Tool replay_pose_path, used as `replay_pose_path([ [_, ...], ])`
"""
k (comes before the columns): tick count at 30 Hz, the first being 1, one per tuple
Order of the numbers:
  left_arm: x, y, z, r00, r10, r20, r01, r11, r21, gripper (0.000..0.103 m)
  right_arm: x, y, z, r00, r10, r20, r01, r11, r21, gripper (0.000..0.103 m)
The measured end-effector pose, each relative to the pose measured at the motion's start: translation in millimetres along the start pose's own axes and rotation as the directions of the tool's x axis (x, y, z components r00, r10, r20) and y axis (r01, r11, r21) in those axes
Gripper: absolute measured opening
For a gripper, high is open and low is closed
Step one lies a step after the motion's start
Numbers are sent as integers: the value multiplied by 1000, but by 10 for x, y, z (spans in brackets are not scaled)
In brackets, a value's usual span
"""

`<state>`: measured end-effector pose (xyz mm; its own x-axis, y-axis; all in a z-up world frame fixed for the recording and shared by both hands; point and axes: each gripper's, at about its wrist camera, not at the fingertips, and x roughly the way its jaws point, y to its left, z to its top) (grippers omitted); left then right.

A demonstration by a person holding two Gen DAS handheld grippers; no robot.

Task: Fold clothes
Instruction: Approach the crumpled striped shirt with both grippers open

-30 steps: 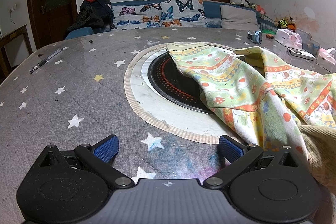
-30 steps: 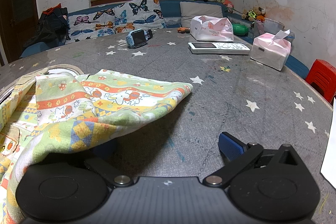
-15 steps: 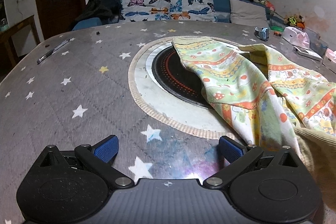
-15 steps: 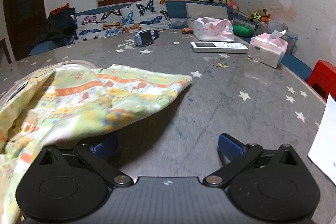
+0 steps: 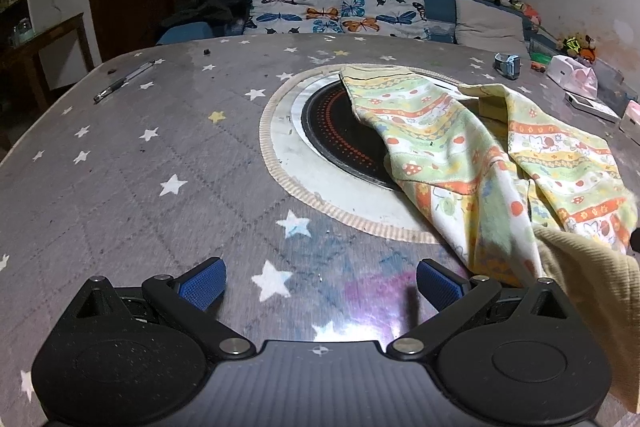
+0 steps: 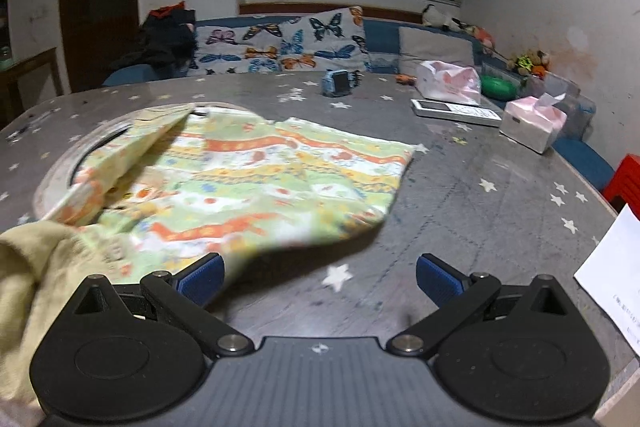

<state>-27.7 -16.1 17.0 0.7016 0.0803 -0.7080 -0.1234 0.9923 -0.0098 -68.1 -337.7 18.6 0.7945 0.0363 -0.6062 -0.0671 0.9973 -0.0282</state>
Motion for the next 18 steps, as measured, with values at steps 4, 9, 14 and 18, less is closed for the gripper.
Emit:
replay_pose_path([
  [4,-55,-11,-18,1000,-6,0,6,1000,-9,103,-107,101,-57,999,35,2,-35,999,-16,103],
  [9,-141,-24,-46,1000,-12,7,12,1000,-16,103,-188,195,-87,998,57,10,-57,997,-42,103],
  [14,-179,-48,-59,1000,-11,7,12,1000,-14,103,-214,232,-77,998,66,15,-65,996,-55,103],
  [18,-201,-72,-78,1000,-15,5,15,1000,-15,103,-232,245,-91,998,66,19,-65,996,-60,103],
])
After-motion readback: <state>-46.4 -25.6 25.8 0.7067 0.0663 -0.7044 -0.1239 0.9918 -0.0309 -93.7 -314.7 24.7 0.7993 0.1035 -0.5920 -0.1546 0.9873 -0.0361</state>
